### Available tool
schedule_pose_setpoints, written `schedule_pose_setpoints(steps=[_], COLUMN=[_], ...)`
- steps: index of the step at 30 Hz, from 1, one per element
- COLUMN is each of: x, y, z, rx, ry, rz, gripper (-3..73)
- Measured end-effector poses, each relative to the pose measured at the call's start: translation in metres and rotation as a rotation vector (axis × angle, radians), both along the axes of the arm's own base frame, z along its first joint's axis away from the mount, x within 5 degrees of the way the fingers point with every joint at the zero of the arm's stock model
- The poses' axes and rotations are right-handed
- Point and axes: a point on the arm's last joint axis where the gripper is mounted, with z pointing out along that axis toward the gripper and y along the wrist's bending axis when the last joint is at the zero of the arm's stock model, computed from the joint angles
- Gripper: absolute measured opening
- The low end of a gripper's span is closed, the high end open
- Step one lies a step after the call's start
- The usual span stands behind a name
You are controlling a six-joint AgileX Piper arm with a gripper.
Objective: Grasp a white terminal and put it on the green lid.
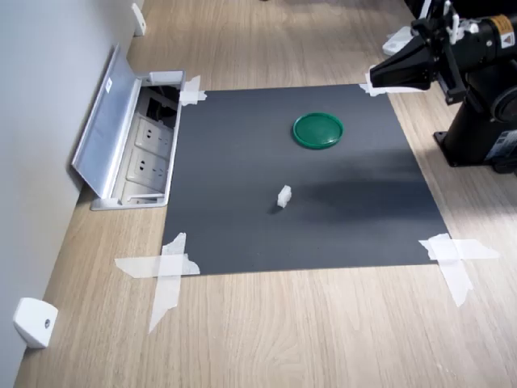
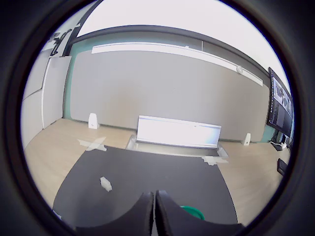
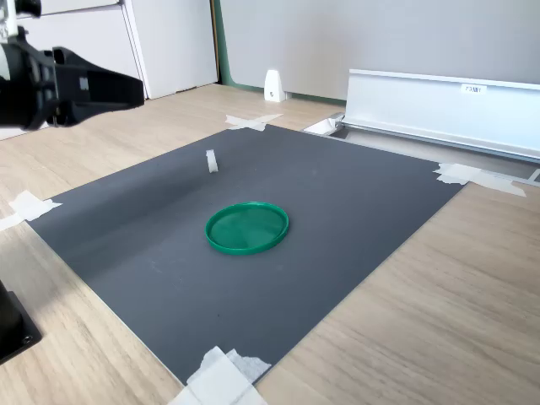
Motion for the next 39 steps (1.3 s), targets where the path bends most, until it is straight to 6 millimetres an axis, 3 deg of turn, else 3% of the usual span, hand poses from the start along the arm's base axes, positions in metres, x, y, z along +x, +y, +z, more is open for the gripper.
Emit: schedule_pose_setpoints(steps=[7,19,29,34,39], x=[0.021,0.102,0.166,0.194,0.21], y=[-0.001,0.001,0.003,0.004,0.009], z=[0.015,0.043,0.06,0.062,0.053], rx=[-0.035,-0.061,-0.083,-0.123,-0.11], ry=[0.256,0.778,0.922,0.998,1.05], rz=[-0.008,-0.019,-0.023,0.016,0.071], gripper=[-0.9,-0.9,-0.1,8.5,29.3])
